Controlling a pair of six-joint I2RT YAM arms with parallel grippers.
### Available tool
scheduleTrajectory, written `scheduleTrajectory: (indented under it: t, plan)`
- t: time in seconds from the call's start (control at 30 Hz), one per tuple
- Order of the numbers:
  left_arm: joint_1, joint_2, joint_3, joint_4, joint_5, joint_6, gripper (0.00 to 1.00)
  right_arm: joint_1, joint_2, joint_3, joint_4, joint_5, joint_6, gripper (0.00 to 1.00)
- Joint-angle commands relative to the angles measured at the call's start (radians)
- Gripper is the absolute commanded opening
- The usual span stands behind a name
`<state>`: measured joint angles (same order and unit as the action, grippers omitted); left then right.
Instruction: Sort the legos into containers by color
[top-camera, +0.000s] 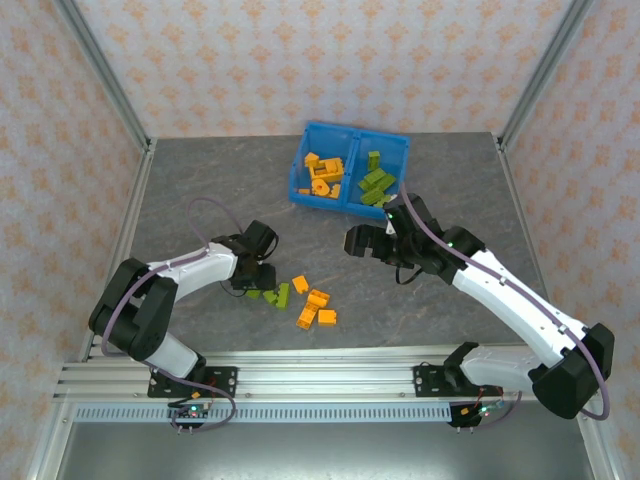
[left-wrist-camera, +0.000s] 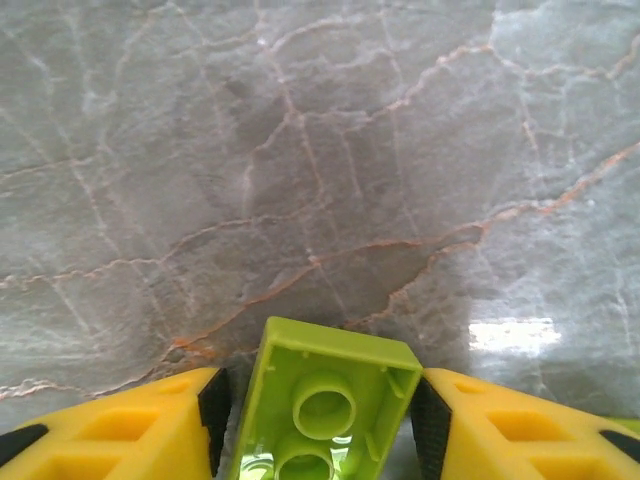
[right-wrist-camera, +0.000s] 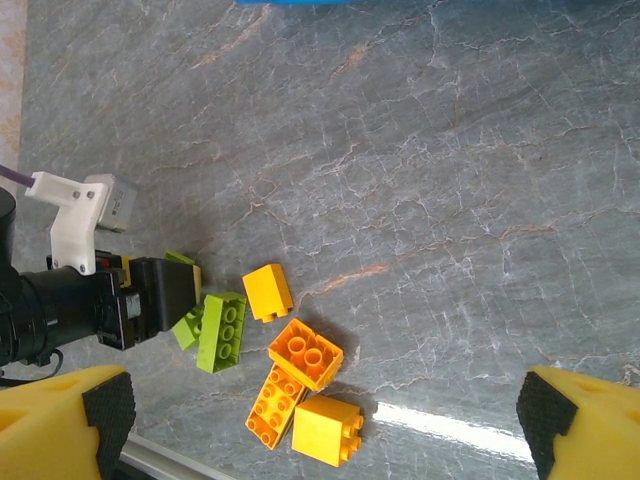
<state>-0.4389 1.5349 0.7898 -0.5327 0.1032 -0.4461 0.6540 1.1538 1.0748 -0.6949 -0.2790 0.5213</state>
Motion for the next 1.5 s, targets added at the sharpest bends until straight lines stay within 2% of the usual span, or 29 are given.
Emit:
scheduleTrajectory:
  t: [0.0, 0.07, 0.23, 0.37, 0.57, 0.7, 0.87, 1.1, 1.33, 1.47]
  plan:
    - [-0.003, 0.001, -0.013, -0.01, -0.071, -0.032, 0.46, 0.006, -0.005, 0.0, -0.02, 0.034, 0.008, 1.0]
    - [-0.002, -0.002, -0.014, -0.013, -0.073, -0.047, 0.41, 0.007, -0.006, -0.002, -0.021, 0.04, 0.01, 0.99]
    - [0.0, -0.012, -0.022, -0.013, -0.083, -0.082, 0.37, 0.007, -0.008, -0.003, -0.02, 0.044, 0.011, 0.99]
    - [-0.001, -0.069, -0.007, -0.021, -0.088, -0.083, 0.3, 0.007, -0.008, 0.002, -0.02, 0.047, 0.009, 0.99]
    - [-0.006, -0.211, 0.161, -0.094, -0.095, -0.056, 0.28, 0.007, -0.032, 0.009, -0.032, 0.106, 0.021, 0.99]
    - [-0.033, -0.187, 0.349, -0.062, -0.073, -0.036, 0.28, 0.008, -0.089, -0.015, -0.029, 0.211, 0.06, 0.99]
    - [-0.115, -0.019, 0.637, 0.002, -0.073, -0.001, 0.28, 0.006, -0.19, -0.053, -0.04, 0.337, 0.122, 0.99]
    - [-0.212, 0.354, 1.062, 0.121, -0.104, 0.094, 0.28, 0.006, -0.345, -0.117, -0.078, 0.454, 0.182, 0.99]
    - [-0.227, 0.764, 1.51, 0.069, -0.24, 0.199, 0.29, 0.006, -0.39, -0.103, -0.157, 0.477, 0.183, 0.99]
    - [-0.225, 1.003, 1.853, -0.029, -0.276, 0.216, 0.3, 0.006, -0.4, -0.104, -0.171, 0.477, 0.184, 0.99]
